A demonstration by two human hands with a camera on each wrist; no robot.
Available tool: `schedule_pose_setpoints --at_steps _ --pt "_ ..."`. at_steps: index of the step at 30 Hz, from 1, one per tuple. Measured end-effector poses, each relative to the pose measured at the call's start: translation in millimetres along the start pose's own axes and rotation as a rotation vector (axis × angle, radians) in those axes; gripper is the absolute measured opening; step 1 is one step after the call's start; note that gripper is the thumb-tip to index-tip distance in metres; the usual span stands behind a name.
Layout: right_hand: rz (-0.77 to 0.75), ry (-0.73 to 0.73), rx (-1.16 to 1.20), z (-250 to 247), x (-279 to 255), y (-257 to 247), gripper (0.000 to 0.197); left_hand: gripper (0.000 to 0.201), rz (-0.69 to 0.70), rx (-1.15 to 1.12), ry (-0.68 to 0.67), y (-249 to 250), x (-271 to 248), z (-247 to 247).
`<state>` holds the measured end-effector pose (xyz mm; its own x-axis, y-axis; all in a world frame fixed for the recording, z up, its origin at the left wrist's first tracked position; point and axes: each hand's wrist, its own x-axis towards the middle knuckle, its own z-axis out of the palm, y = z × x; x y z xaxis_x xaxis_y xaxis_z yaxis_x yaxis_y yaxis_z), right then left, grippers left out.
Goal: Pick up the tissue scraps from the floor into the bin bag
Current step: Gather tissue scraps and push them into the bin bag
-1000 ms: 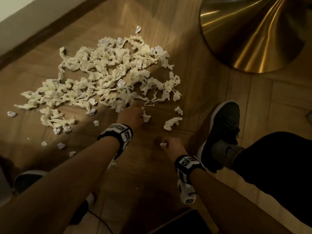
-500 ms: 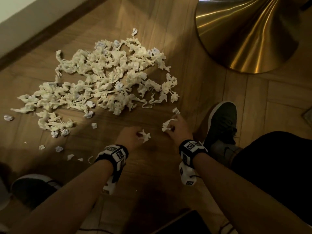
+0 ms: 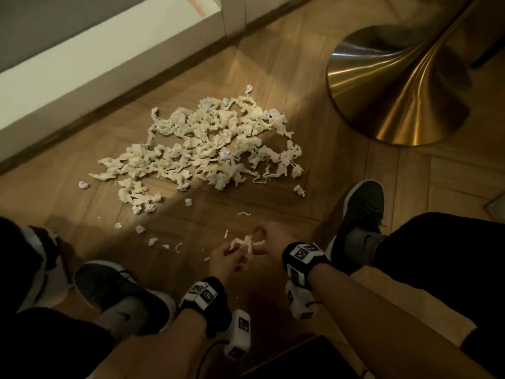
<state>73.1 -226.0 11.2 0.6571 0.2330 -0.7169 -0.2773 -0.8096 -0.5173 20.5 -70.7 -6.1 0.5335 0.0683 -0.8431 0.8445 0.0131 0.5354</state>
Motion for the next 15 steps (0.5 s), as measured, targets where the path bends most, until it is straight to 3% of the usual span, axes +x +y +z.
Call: schedule_pose_setpoints --at_steps 3,6,10,15 --pt "-0.058 -0.016 0.085 6.8 -20.6 -21.8 0.050 0.007 0.004 -0.156 0.043 0.1 -20.0 -7.1" --pt "-0.094 -0.060 0.236 11.1 -41.9 -33.6 0.054 0.016 -0.019 -0.329 -0.031 0.8 -39.3 -15.3" --pt "-0.198 -0.093 0.154 13.2 -72.0 -49.6 0.028 0.015 -0.001 -0.345 -0.123 5.3 -65.6 -22.9" --pt "-0.278 -0.002 0.264 26.0 -96.6 -60.1 0.011 0.010 0.074 -0.360 -0.254 9.2 -95.8 -29.8"
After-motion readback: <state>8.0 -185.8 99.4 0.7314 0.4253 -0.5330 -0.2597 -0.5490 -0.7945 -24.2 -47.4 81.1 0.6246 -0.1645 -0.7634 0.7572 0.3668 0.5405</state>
